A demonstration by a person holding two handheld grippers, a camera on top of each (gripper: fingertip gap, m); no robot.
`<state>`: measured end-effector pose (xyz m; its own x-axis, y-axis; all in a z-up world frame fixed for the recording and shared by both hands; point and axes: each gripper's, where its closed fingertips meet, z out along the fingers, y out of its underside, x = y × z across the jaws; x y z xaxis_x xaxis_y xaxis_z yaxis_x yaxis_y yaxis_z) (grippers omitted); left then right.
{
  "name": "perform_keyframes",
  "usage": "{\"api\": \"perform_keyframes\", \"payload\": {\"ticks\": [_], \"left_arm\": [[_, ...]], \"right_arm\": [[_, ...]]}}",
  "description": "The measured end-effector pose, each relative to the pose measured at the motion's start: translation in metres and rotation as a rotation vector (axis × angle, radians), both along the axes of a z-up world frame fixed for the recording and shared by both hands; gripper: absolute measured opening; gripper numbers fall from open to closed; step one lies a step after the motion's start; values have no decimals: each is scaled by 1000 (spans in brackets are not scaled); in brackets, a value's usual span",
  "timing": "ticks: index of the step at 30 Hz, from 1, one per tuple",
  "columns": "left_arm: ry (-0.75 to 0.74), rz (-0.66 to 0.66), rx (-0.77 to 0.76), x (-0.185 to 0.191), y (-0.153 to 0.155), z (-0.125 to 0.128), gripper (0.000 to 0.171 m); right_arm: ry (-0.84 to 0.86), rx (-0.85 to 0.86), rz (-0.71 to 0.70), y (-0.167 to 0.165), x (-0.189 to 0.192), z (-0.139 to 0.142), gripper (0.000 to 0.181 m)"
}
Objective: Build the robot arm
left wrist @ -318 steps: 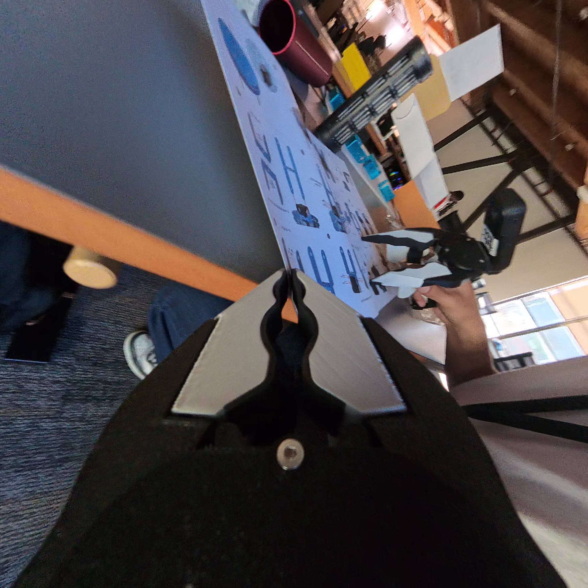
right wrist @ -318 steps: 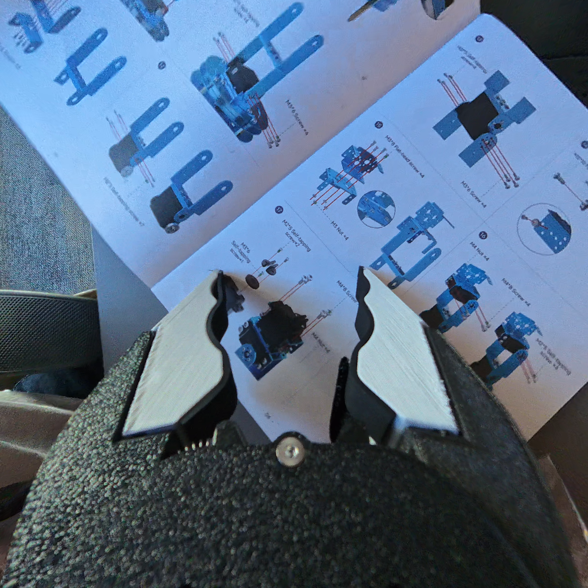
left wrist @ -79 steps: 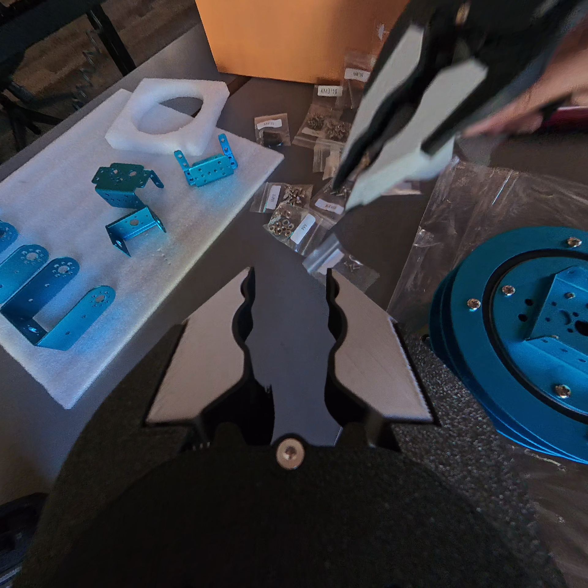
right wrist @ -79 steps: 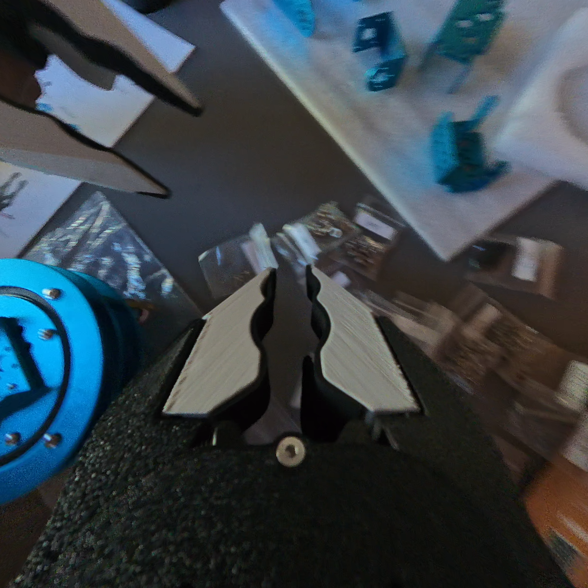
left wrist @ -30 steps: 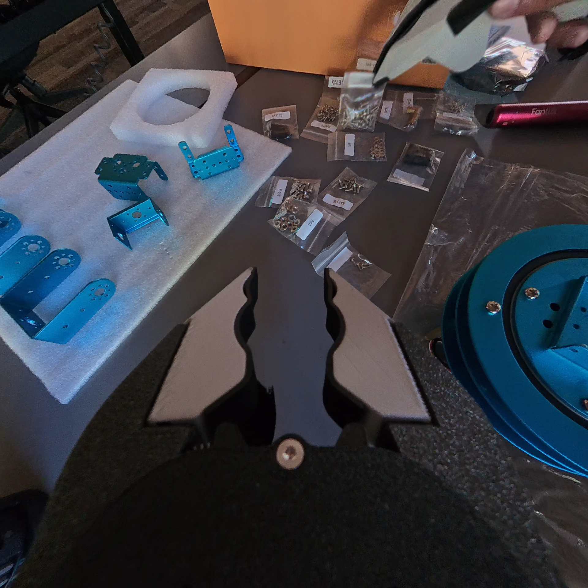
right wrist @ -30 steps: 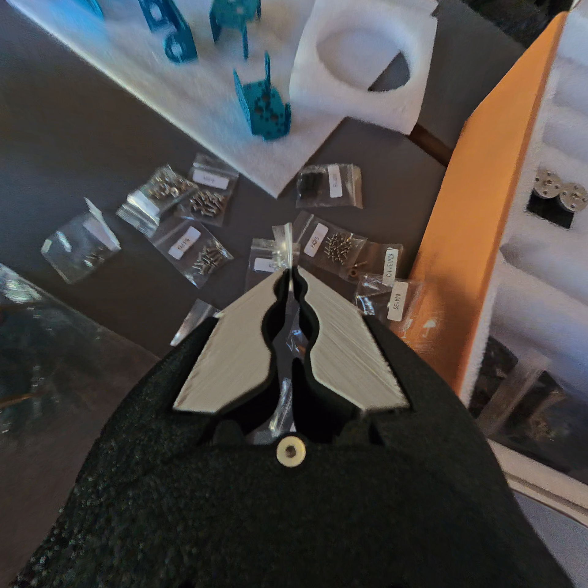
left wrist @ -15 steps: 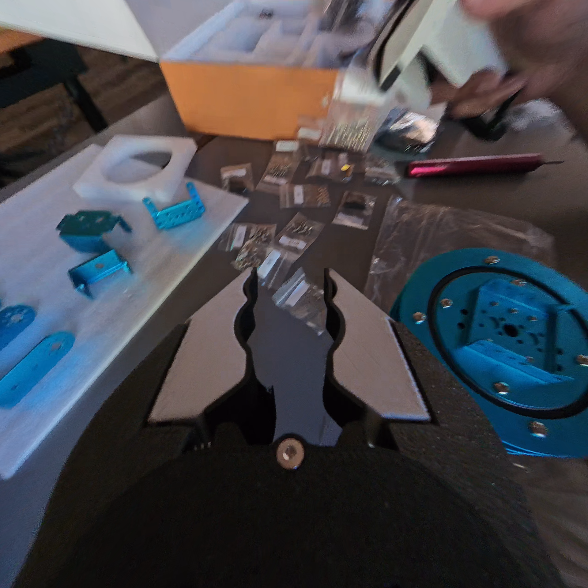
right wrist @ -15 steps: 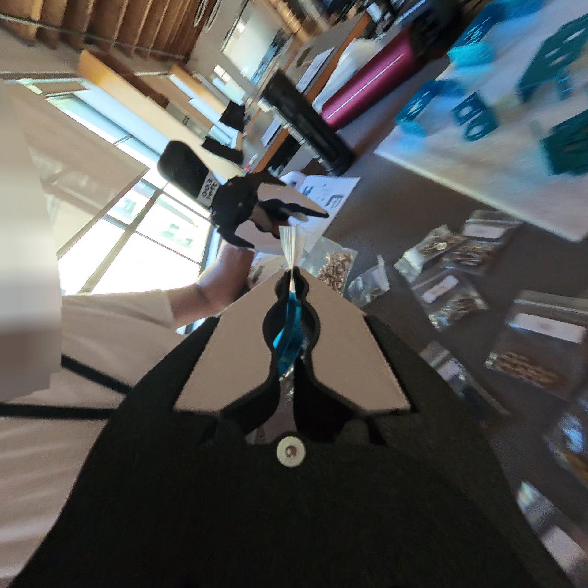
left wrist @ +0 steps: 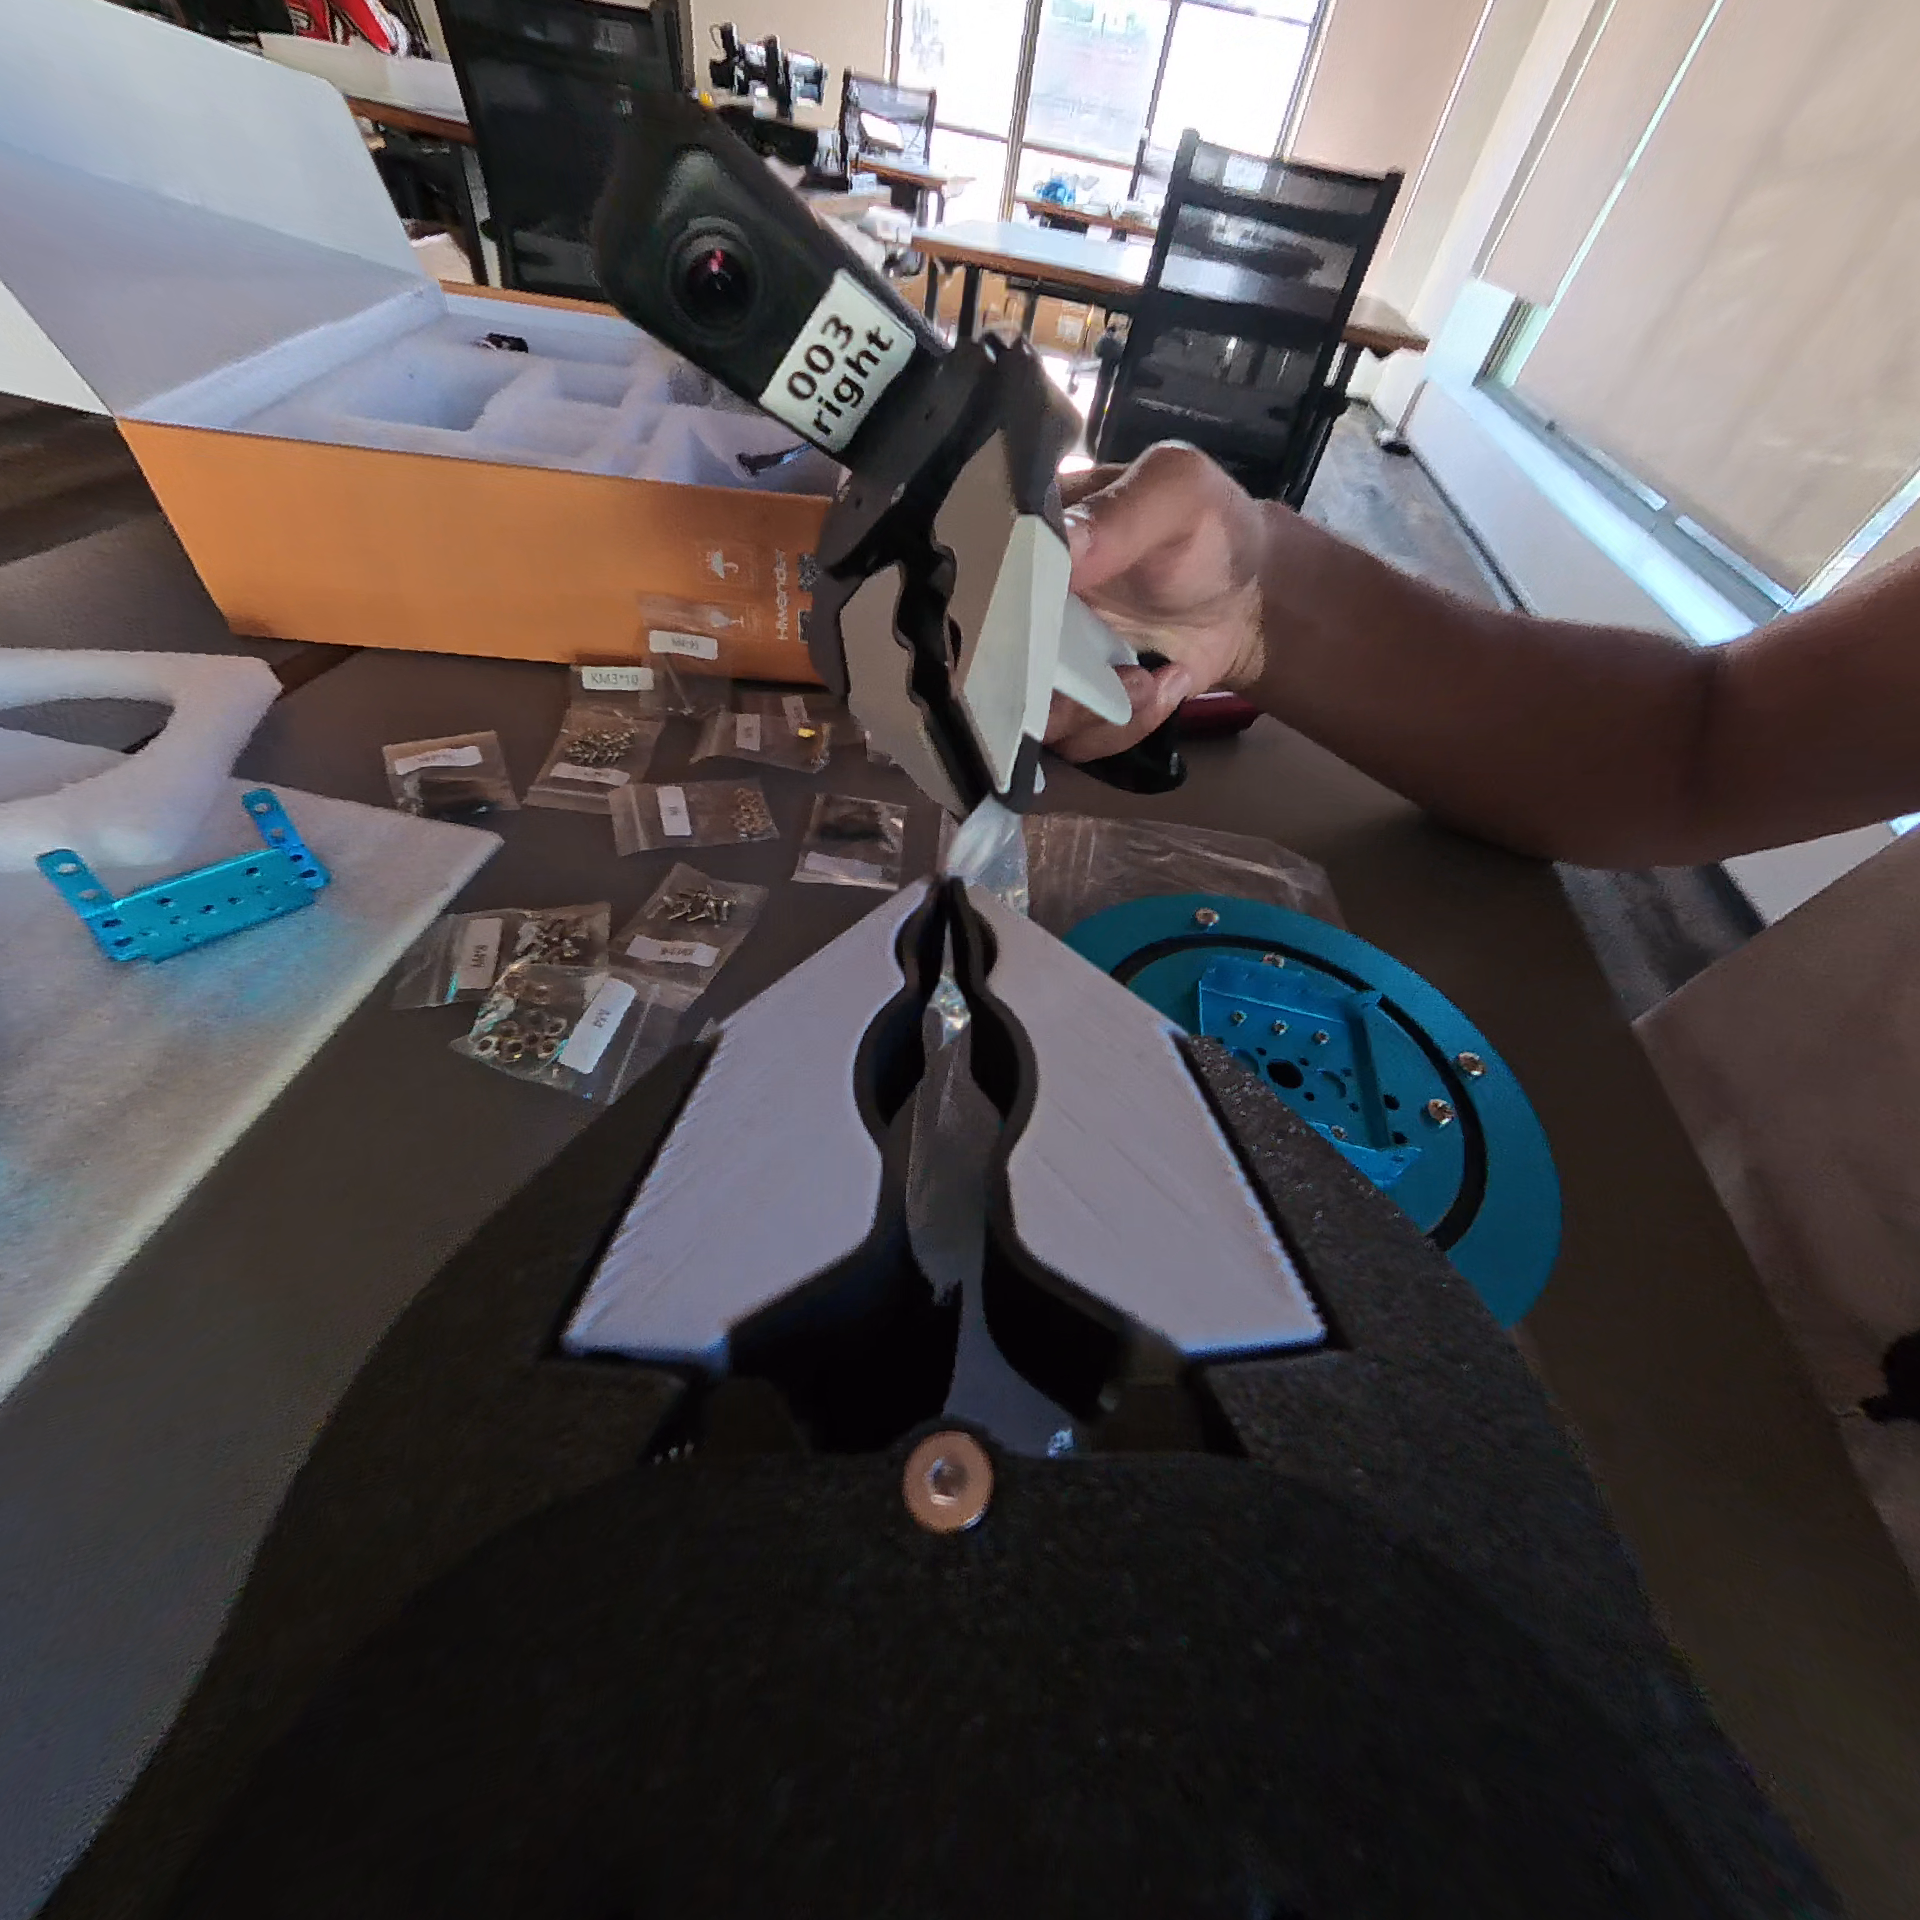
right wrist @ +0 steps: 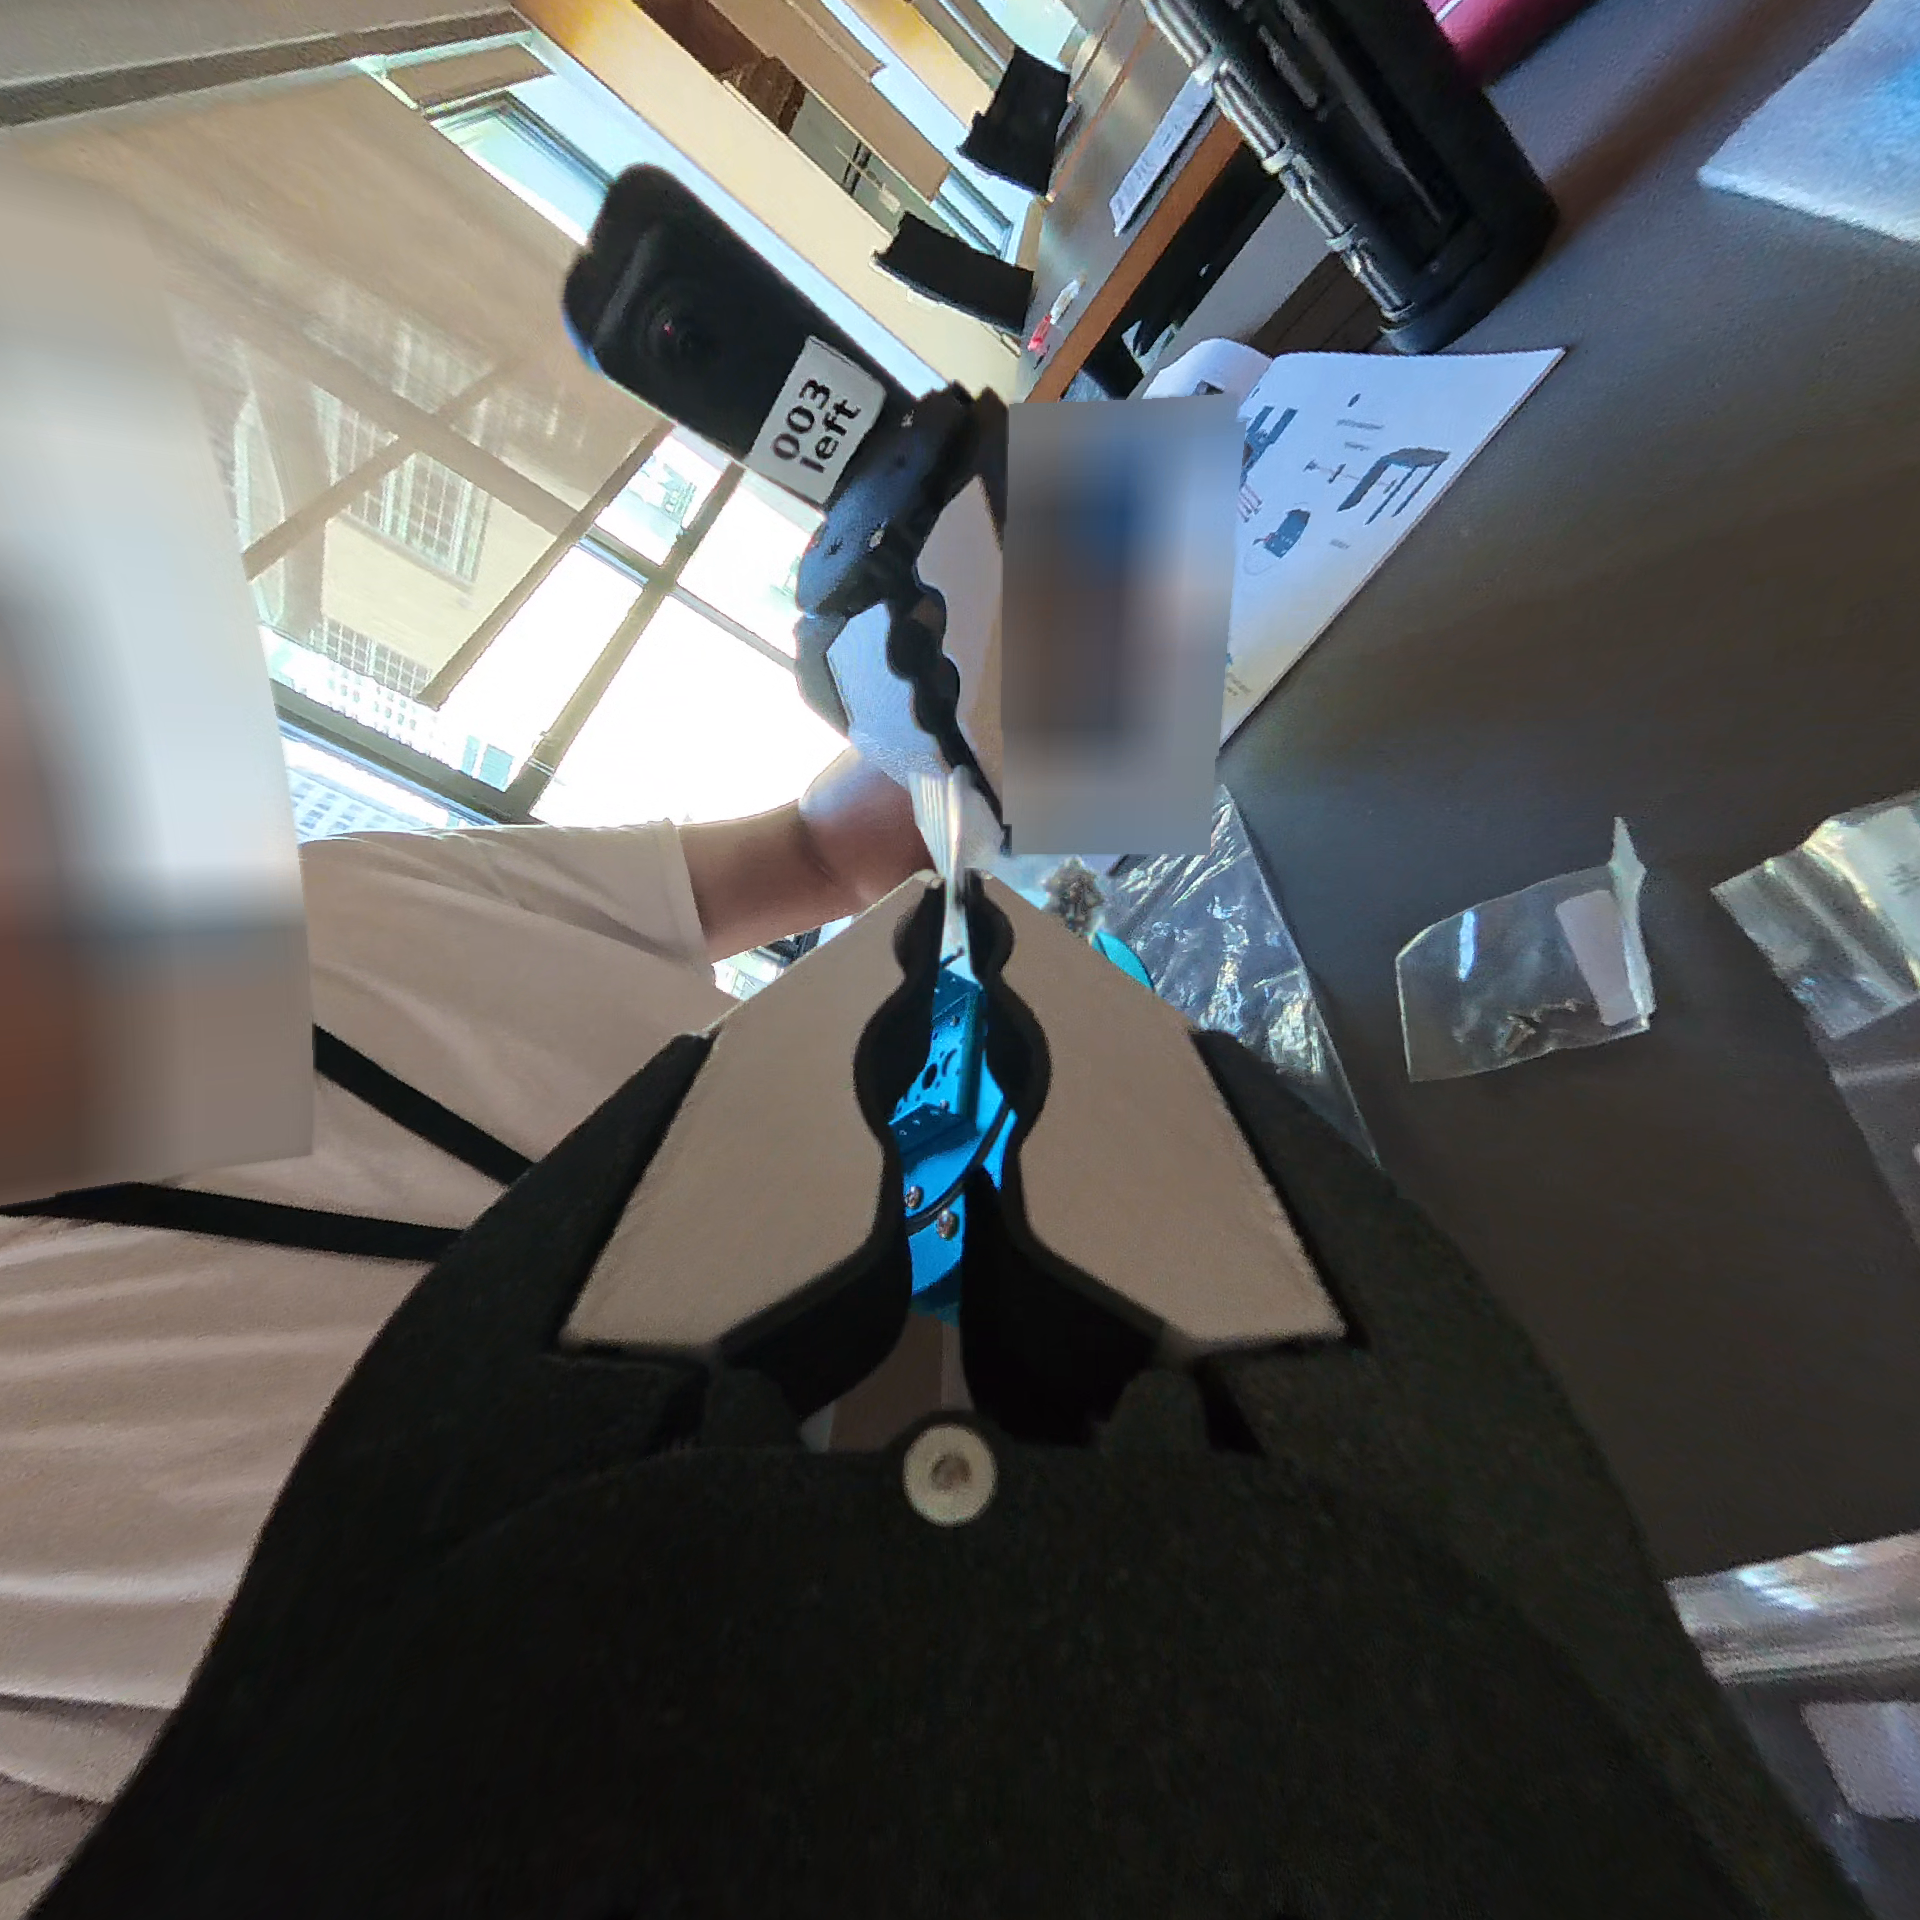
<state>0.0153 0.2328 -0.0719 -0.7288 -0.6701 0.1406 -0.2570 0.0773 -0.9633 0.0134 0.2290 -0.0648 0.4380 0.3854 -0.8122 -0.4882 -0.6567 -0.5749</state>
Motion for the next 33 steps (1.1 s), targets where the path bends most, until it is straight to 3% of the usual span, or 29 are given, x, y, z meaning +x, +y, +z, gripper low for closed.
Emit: {"api": "perform_keyframes", "payload": {"ticks": [3, 5, 8, 11, 14, 17, 20, 21, 23, 24, 27, 30, 33], "left_arm": [[41, -19, -101, 0, 1, 4, 0], [75, -14, -147, 2, 3, 4, 0], [129, -25, -233, 3, 5, 6, 0], [169, -39, -313, 3, 7, 9, 0], [182, -50, -324, 3, 6, 8, 0], [193, -51, -307, 3, 4, 4, 0], [186, -1, -249, 9, 5, -5, 0], [178, 37, -209, 13, 9, -9, 2], [172, 131, -109, 22, 20, -20, 23], [170, 165, -69, 25, 26, -24, 24], [152, 237, 8, 29, 40, -26, 24], [151, 299, 79, 33, 53, -31, 24], [156, 343, 135, 36, 63, -40, 24]], "right_arm": [[29, 39, -39, 2, 7, 8, 12], [-41, 74, -103, 5, 17, 9, 22], [-280, 161, -208, 8, 31, 10, 31], [-512, 244, -223, 7, 30, 8, 32], [-594, 271, -202, 9, 21, 6, 26], [-642, 291, -191, 8, 18, 5, 0], [-693, 198, -238, 6, 38, -2, 0], [-730, 152, -302, 5, 56, -4, 0], [-842, 44, -448, -2, 104, -6, 0], [-887, -36, -503, -8, 127, -12, 0], [-960, -433, -504, -31, 174, -59, 0], [-928, -572, -463, -34, 178, -76, 0], [-1082, -744, -518, -54, 210, -86, 0]]}}
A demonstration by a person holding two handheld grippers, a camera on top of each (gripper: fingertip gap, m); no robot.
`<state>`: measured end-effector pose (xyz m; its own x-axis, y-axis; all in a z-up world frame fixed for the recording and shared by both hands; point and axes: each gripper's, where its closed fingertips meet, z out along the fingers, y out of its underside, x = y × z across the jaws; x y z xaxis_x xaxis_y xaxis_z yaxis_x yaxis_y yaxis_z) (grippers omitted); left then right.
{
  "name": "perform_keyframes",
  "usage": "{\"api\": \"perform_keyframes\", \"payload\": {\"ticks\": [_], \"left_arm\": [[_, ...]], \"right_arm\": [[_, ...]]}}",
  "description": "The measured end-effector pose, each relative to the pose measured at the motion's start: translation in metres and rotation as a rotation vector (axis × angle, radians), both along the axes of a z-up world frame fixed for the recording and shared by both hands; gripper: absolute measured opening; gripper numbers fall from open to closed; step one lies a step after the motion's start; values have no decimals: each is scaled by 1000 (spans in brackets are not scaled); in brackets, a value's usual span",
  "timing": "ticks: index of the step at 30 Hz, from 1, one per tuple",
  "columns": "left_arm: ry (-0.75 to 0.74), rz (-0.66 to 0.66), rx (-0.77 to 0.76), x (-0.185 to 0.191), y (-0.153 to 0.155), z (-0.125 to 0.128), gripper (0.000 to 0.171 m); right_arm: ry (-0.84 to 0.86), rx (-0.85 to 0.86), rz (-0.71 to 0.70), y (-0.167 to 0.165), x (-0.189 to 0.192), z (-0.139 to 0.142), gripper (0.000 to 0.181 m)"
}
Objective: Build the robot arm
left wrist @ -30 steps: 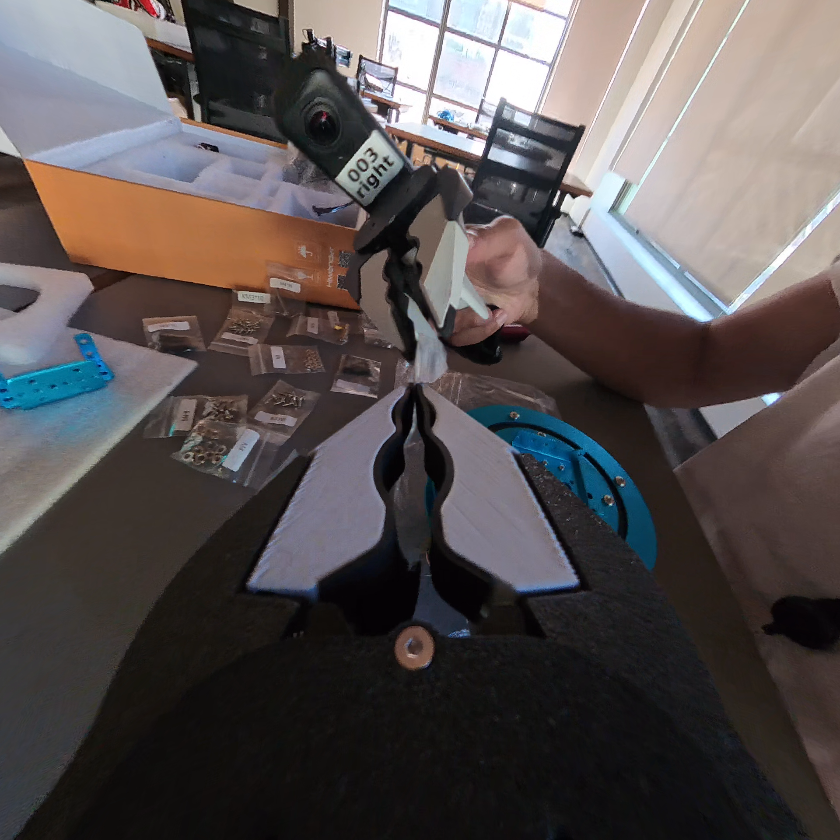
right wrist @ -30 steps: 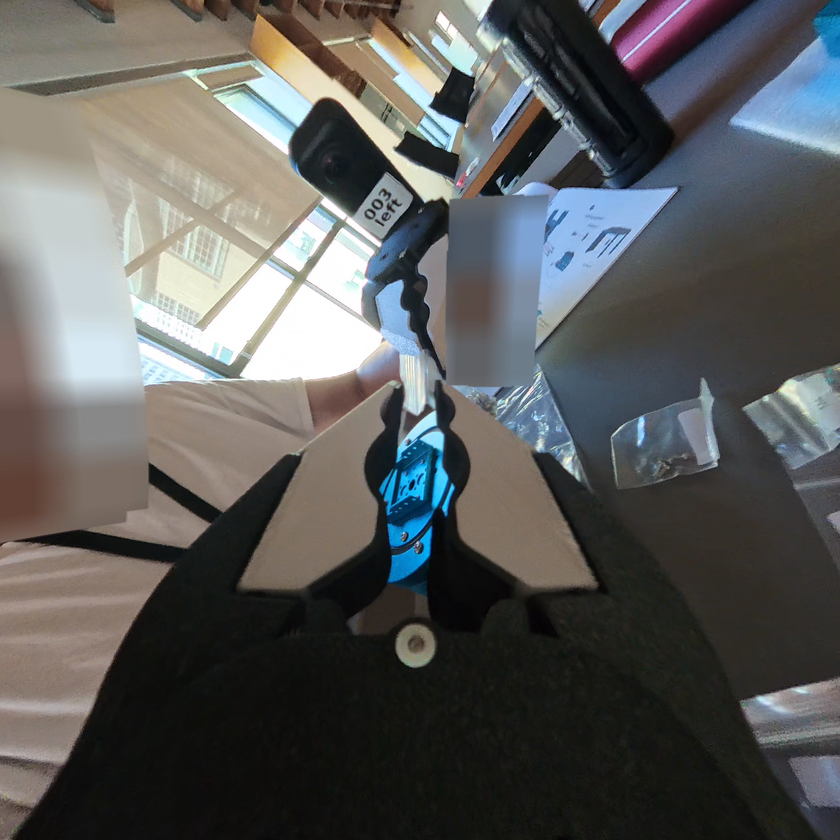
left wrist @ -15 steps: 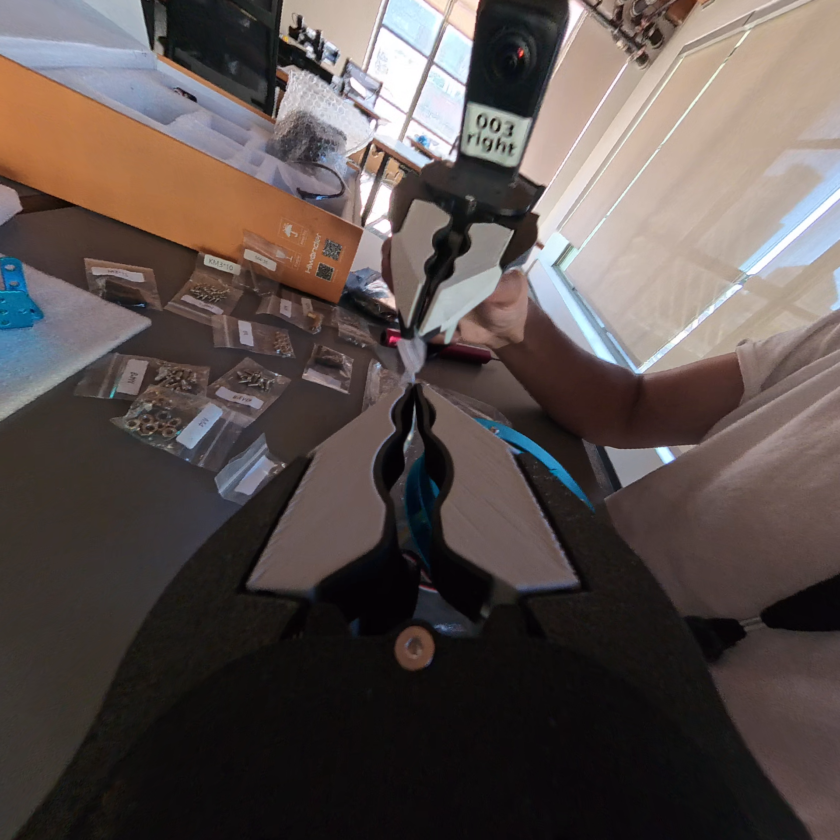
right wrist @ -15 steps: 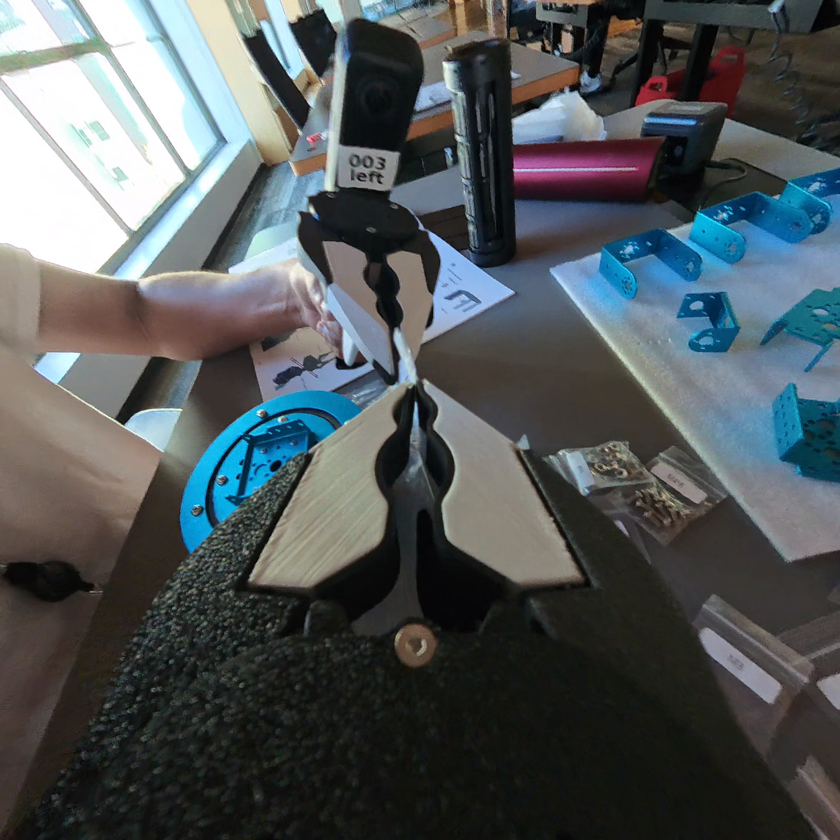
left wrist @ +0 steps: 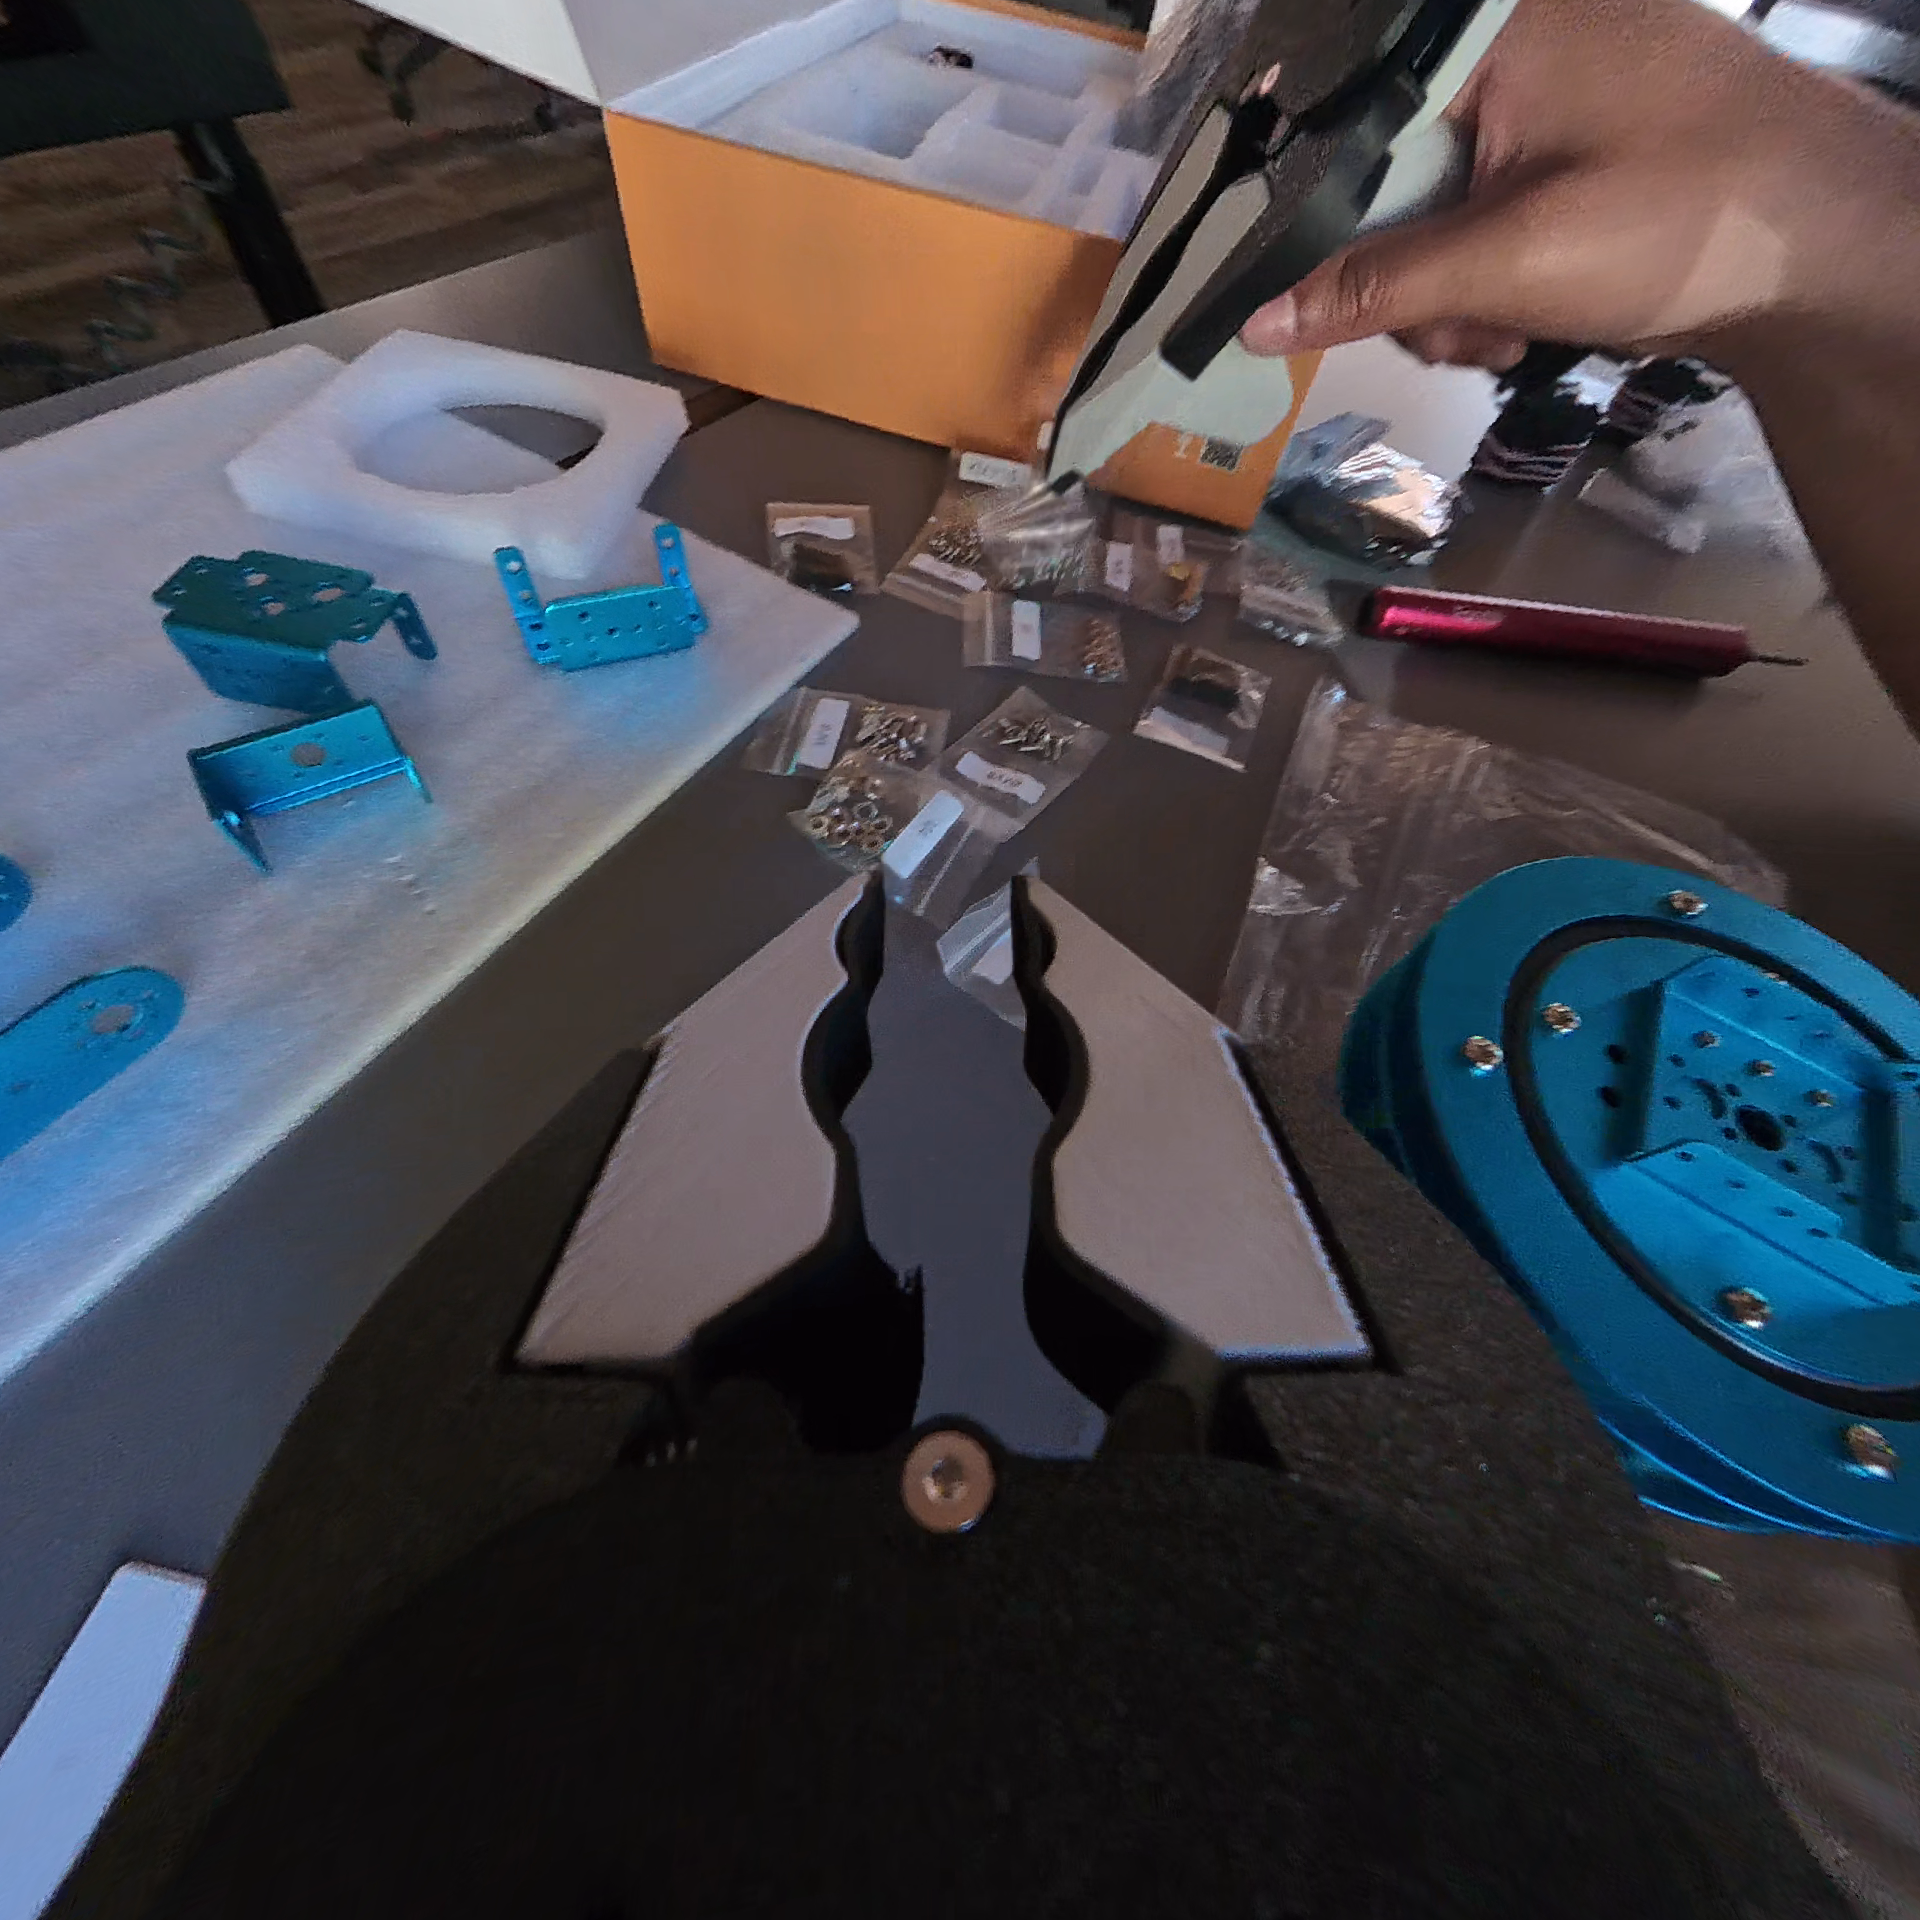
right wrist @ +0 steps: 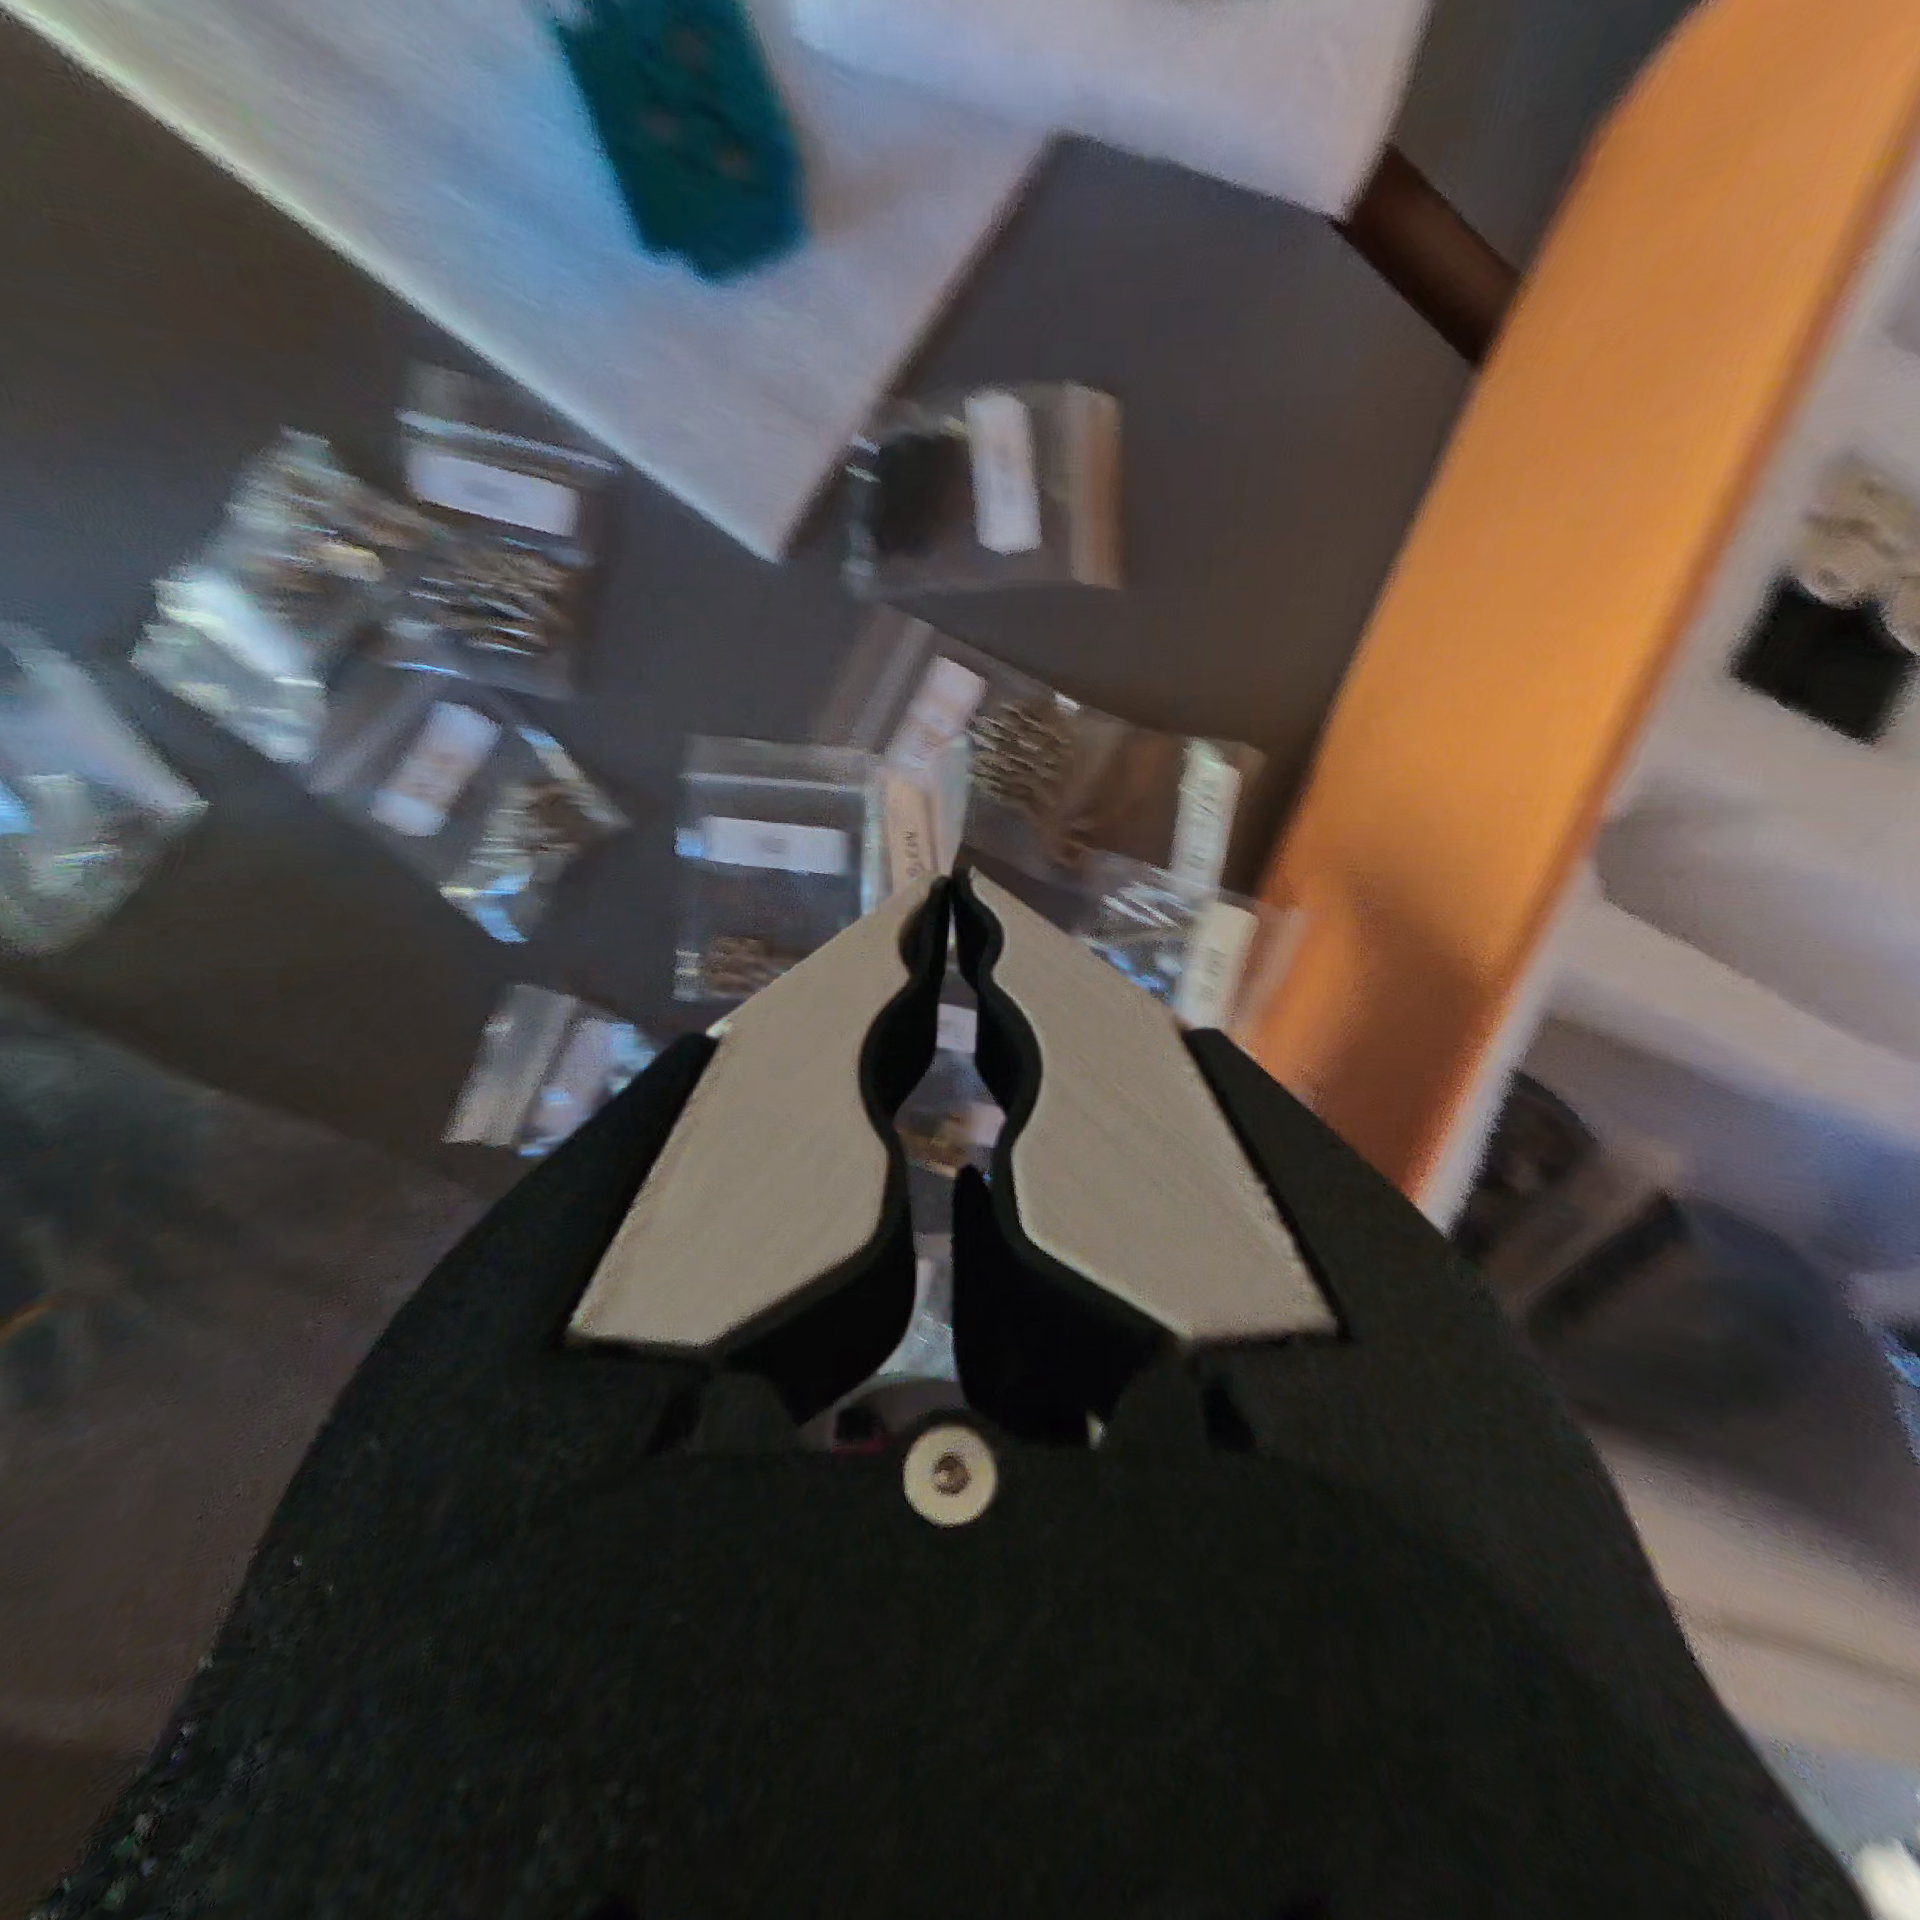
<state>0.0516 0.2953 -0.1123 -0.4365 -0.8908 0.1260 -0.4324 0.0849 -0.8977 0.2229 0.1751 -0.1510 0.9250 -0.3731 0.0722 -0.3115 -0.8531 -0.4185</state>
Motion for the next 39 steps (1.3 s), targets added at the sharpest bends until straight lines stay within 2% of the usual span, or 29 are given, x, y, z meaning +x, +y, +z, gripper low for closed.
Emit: {"api": "perform_keyframes", "payload": {"ticks": [2, 5, 7, 10, 12, 16, 18, 20, 23, 26, 28, 30, 32, 35, 37, 39], "left_arm": [[22, 12, 10, 1, 2, -6, 24], [33, 15, 30, 2, 2, -11, 24], [35, 17, 58, 2, 3, -13, 23], [41, 18, 90, 2, 4, -17, 24], [43, 22, 103, 2, 4, -19, 24], [46, 16, 114, 1, 3, -21, 24], [48, 16, 116, 1, 3, -21, 24], [53, 18, 116, 1, 4, -22, 24], [51, 23, 119, 1, 5, -21, 24], [44, 28, 114, 1, 7, -18, 23], [39, 30, 106, 1, 7, -16, 24], [41, 28, 105, 1, 6, -17, 24], [46, 29, 109, 2, 6, -19, 24], [53, 28, 113, 1, 6, -21, 24], [48, 30, 119, 2, 6, -20, 24], [43, 28, 113, 1, 6, -18, 24]], "right_arm": [[-69, -92, -58, -12, 17, -7, 0], [-98, -14, -9, 6, 10, 1, 20], [-10, 122, 152, 35, -28, 11, 33], [307, 335, 383, 69, -105, 26, 38], [415, 334, 495, 75, -134, 17, 41], [280, 233, 584, 83, -140, -23, 27], [285, 229, 589, 88, -146, -31, 19], [286, 242, 579, 92, -146, -32, 0], [263, 188, 486, 81, -123, -25, 4], [-71, 138, 343, 61, -58, 14, 0], [-298, 145, 334, 55, -36, 45, 0], [-396, 66, 361, 52, -36, 41, 0], [-286, 21, 413, 59, -62, 9, 0], [26, 31, 415, 63, -99, -23, 0], [120, 107, 386, 68, -106, -15, 0], [34, 148, 341, 68, -89, 4, 0]]}}
